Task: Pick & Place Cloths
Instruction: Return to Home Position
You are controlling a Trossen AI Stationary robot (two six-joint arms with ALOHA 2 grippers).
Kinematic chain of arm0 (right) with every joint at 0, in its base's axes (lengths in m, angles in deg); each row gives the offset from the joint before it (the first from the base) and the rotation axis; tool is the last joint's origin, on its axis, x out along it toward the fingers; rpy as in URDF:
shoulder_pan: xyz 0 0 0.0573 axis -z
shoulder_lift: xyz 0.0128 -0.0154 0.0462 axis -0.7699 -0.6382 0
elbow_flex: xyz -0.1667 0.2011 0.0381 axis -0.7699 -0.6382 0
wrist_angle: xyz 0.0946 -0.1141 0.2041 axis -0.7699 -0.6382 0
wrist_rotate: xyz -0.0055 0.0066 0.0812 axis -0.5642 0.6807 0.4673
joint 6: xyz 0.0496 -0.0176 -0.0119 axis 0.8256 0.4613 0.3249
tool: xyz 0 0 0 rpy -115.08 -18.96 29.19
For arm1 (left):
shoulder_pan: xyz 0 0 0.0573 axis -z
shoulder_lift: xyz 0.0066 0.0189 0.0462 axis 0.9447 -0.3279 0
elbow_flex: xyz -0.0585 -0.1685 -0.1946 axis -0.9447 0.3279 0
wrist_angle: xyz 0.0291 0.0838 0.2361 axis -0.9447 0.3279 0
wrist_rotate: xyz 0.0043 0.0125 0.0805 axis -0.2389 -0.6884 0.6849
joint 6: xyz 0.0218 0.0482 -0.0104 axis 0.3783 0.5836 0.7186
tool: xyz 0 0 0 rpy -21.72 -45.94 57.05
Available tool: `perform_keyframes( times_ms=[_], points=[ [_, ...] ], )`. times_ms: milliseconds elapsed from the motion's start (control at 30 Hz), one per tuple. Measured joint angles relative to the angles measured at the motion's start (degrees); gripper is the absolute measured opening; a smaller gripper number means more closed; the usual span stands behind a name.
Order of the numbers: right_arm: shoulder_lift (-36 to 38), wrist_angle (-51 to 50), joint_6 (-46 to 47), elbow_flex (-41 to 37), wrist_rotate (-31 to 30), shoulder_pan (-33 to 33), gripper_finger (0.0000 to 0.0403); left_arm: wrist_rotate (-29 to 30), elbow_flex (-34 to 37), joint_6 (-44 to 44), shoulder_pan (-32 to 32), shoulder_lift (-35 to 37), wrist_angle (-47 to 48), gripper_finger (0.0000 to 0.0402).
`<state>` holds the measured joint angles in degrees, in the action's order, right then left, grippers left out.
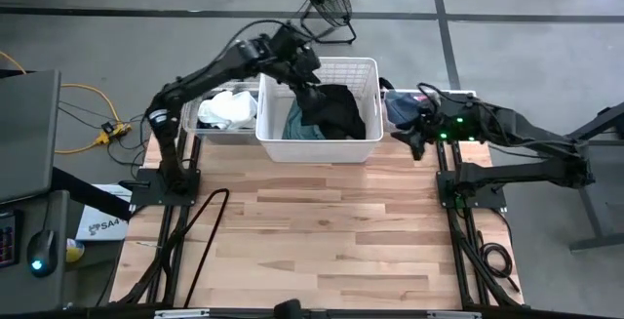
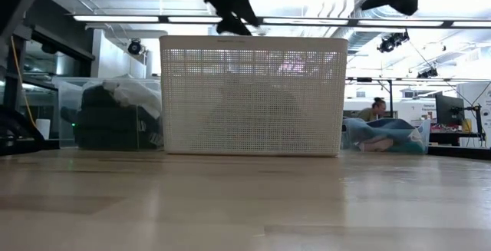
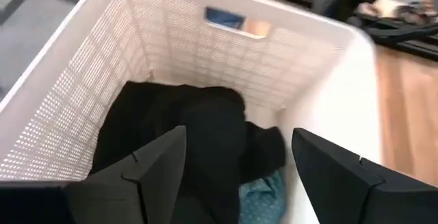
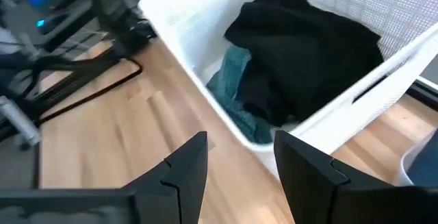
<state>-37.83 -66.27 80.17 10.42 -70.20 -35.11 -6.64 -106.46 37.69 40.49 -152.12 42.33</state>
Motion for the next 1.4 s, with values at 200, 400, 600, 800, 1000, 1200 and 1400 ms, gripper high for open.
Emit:
perform_keyframes(
  times_ms=[200,400,600,800,1000,1200,1400],
  points=[
    [7.6,2.0,-1.1,-2.4,2.4,-2.4,0.016,-2.7,9.3,1.1,1.7,9.2,-3.7,0.0262],
    [18.6,17.0,2.7,-16.5,2.2,-5.7,0.016,-2.0,31.5,-6.6,7.0,22.9,-21.3,0.0262],
    [21.2,43.1,6.3,-34.6,2.0,-10.2,0.016,6.4,54.4,-15.6,16.5,38.6,-42.5,0.0262],
    [21.1,61.8,7.5,-47.1,0.0,-12.9,0.016,20.2,73.5,-19.7,25.0,53.9,-57.6,0.0262],
    [25.9,66.4,7.5,-53.1,0.3,-13.0,0.016,24.9,88.6,-21.8,27.2,68.5,-66.4,0.0262],
    [32.8,63.1,7.5,-55.6,0.7,-13.0,0.016,27.6,97.7,-23.2,27.0,80.3,-68.2,0.0262],
    [39.4,55.2,7.7,-55.9,0.0,-13.0,0.016,30.0,102.1,-23.1,27.0,88.7,-67.5,0.0262]
  ],
)
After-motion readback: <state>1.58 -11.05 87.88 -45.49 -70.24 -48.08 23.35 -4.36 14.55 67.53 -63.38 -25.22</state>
